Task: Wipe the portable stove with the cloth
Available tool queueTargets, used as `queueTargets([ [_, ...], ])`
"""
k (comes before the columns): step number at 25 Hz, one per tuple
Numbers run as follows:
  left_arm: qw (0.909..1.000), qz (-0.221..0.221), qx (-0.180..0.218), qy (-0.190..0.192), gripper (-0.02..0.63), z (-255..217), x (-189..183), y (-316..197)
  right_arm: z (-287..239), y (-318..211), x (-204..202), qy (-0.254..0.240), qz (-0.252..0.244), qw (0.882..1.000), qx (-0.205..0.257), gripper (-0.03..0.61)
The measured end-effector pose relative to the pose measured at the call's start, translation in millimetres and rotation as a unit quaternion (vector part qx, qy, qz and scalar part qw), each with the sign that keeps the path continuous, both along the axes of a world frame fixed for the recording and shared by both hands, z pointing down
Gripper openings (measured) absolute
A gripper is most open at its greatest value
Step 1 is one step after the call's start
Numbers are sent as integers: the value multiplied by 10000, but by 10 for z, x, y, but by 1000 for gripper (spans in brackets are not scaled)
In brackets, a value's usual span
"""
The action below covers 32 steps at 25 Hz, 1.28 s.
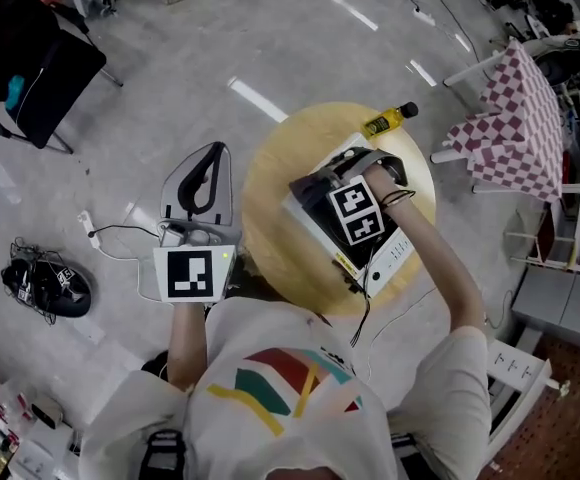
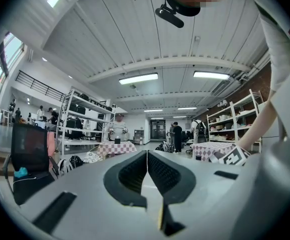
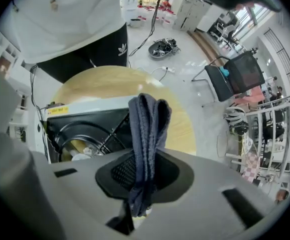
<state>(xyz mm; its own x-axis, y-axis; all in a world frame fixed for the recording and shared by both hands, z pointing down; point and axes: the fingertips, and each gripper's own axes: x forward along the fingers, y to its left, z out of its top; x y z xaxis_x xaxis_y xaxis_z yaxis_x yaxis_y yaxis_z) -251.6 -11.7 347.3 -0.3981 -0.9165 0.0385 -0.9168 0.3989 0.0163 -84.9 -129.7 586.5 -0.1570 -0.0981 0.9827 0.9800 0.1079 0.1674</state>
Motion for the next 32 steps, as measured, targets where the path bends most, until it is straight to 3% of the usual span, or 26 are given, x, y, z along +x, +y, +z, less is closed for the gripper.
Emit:
queueTargets([
  [16,10000,-67,-26,3,6,-23,5,152,13,956,-203,34,-740,9954,-613,35],
  [20,10000,37,-15,-25,6,-31,16,111,-54,1089,-246,-215,-451,9937,-1008,35],
  [23,9998,193,18,-60,6,-68,49,28,-234,1027,-343,-816,363,9860,-1411,35],
  [25,9993,306,170,-105,6,-169,79,-87,-455,832,-417,-1289,1355,9673,-1710,35],
  [27,9983,467,302,-153,6,-265,142,-235,-708,510,-446,-1816,2392,9350,-1884,35],
  [29,9967,708,330,-197,6,-318,250,-386,-987,135,-396,-2418,3297,8917,-1941,35],
  [32,9926,1055,518,-299,6,-486,437,-594,-1442,-332,-171,-3309,4468,8071,-1987,35],
])
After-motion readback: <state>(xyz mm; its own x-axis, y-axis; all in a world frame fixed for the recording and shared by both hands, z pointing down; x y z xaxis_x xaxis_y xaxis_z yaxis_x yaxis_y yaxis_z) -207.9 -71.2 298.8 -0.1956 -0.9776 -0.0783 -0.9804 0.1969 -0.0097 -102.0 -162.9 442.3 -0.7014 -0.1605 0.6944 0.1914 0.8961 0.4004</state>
